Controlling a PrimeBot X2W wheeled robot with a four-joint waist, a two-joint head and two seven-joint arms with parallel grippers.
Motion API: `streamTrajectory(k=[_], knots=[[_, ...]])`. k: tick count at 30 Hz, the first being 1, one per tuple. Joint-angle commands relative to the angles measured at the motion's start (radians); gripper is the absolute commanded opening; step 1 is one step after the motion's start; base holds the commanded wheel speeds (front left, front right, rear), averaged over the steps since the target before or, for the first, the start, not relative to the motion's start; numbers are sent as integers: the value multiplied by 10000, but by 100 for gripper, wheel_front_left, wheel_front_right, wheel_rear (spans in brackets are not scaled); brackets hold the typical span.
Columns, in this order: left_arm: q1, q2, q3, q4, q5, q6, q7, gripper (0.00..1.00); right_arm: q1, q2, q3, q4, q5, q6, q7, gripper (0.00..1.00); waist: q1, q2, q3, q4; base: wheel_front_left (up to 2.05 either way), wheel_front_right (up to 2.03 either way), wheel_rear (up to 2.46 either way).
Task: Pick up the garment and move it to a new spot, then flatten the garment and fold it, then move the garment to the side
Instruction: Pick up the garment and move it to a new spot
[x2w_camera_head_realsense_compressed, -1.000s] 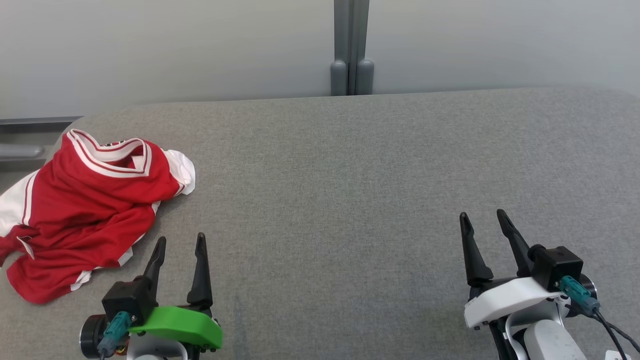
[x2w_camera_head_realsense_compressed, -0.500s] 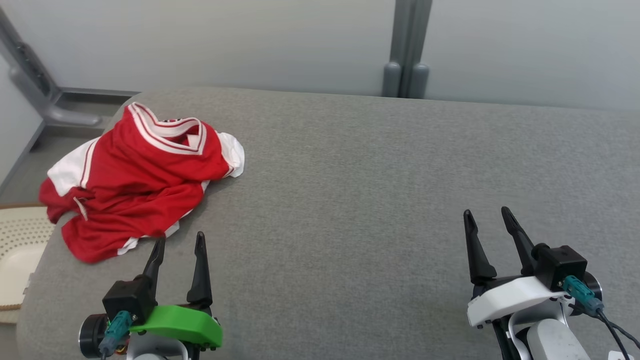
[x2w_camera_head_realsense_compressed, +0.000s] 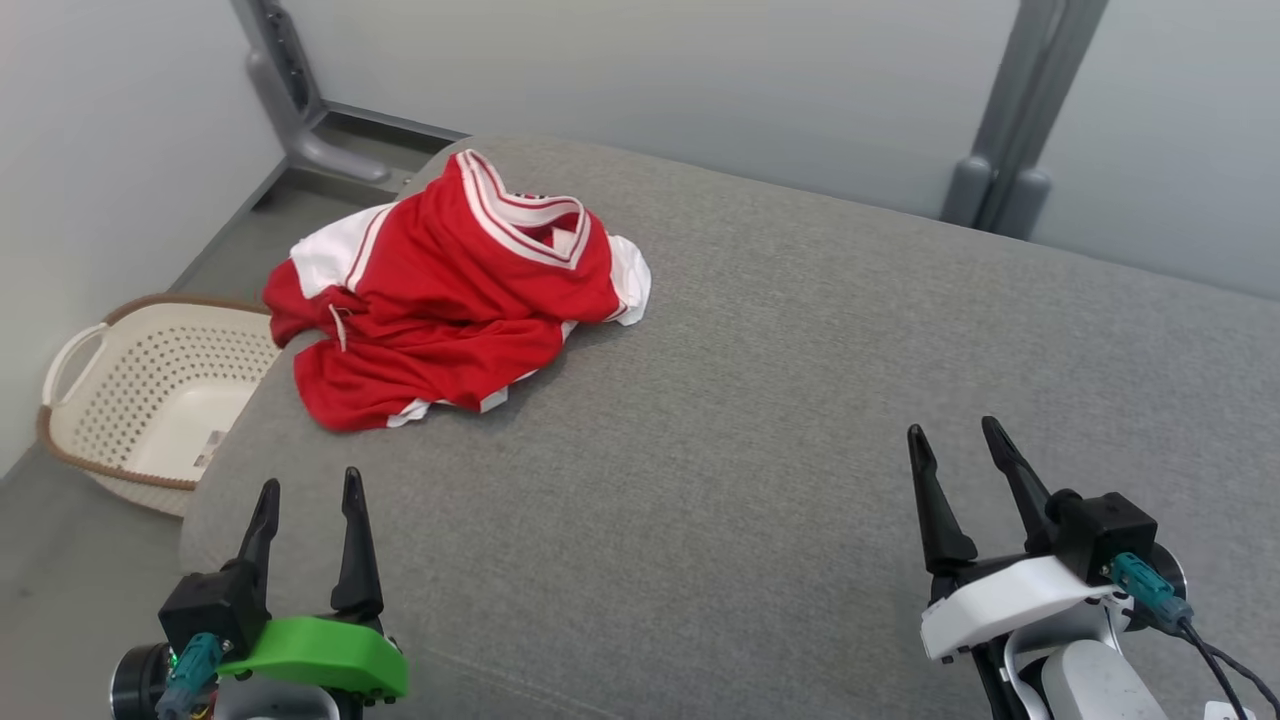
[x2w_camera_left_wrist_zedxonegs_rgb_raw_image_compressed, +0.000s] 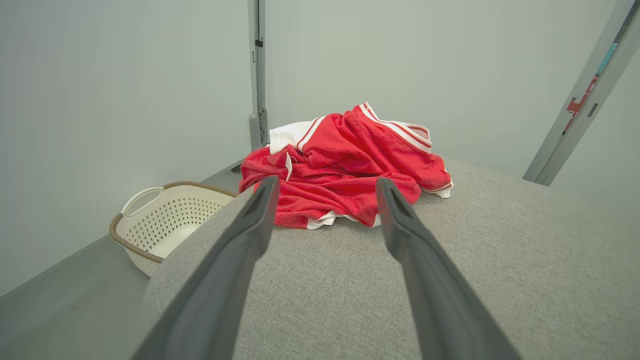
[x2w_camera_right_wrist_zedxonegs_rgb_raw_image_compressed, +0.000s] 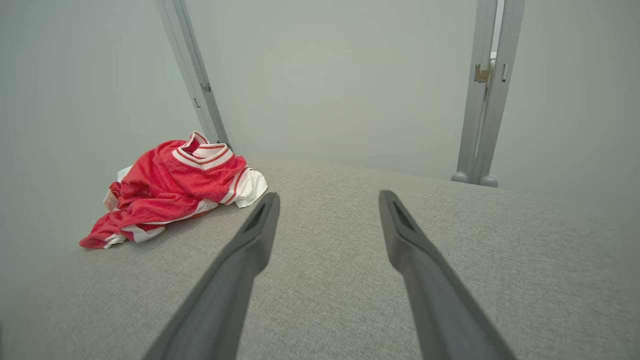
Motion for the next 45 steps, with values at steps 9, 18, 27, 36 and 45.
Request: streamTrajectory(k=[9,18,27,36,45], knots=[[284,150,77,-419,-111,194,149,100,-92,-42,100,158,153,1,-30,100,0,0,-6,1174,0,0,0],[481,224,133,-683,-234,339,316,100,-54,-42,241,222,191,1,-43,100,0,0,10,961,0,0,0],[-578,256,247,-198,-694,197,954,100,-195,-43,163,94,-150,1,11,100,0,0,337,543,0,0,0],[-3726,309,655,2483,-1742,-311,2118,100,-548,-42,-23,-453,-689,1,433,100,0,0,1405,-78,0,0,0],[-6582,605,1472,5209,-2951,-816,2708,100,-993,-45,338,-1558,-1765,-1,1160,100,0,0,3165,-1275,0,0,0]])
